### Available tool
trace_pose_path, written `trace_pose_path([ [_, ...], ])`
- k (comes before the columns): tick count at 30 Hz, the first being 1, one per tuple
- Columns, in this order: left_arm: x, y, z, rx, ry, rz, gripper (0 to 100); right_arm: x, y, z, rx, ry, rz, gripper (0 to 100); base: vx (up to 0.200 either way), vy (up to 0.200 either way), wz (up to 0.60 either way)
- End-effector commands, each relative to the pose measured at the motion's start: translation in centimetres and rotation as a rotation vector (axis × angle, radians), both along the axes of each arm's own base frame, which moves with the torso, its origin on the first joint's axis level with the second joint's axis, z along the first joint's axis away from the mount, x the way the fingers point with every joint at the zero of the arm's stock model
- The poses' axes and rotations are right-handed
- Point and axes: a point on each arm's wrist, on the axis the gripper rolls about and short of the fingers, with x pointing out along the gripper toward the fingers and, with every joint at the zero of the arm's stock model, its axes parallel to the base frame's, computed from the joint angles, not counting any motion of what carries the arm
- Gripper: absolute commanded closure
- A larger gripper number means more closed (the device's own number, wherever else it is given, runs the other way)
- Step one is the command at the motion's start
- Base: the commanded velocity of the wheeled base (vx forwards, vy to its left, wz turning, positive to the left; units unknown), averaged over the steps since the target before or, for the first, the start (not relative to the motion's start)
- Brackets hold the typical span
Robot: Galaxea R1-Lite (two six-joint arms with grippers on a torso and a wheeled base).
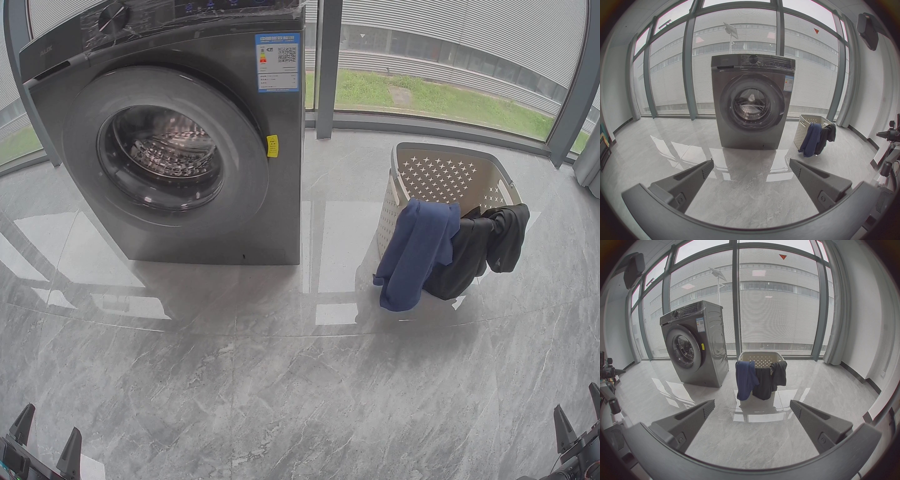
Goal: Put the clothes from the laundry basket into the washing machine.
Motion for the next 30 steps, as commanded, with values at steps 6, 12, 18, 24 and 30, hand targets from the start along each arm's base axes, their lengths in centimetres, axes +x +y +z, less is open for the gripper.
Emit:
trace_pose_path([
  [6,-0.02,0.00,-0.48,-0.001,-0.002,0.000,0,0.01,-0.01,-0.53,0.001,0.002,0.002,0,0.167,0.000,0.00],
  [12,-0.01,0.00,-0.53,-0.002,-0.001,0.000,0,0.01,-0.01,-0.53,0.001,0.002,0.003,0,0.200,0.000,0.00],
  [18,-0.01,0.00,-0.53,-0.004,-0.001,0.000,0,0.01,-0.01,-0.53,0.001,0.002,0.003,0,0.200,0.000,0.00],
  [24,-0.02,0.00,-0.48,-0.004,-0.002,0.002,0,0.01,-0.01,-0.53,0.001,0.002,0.003,0,0.033,0.000,0.00],
  [30,-0.02,0.00,-0.48,-0.004,-0.002,0.002,0,0.01,-0.01,-0.53,0.001,0.002,0.003,0,0.000,-0.200,0.00],
])
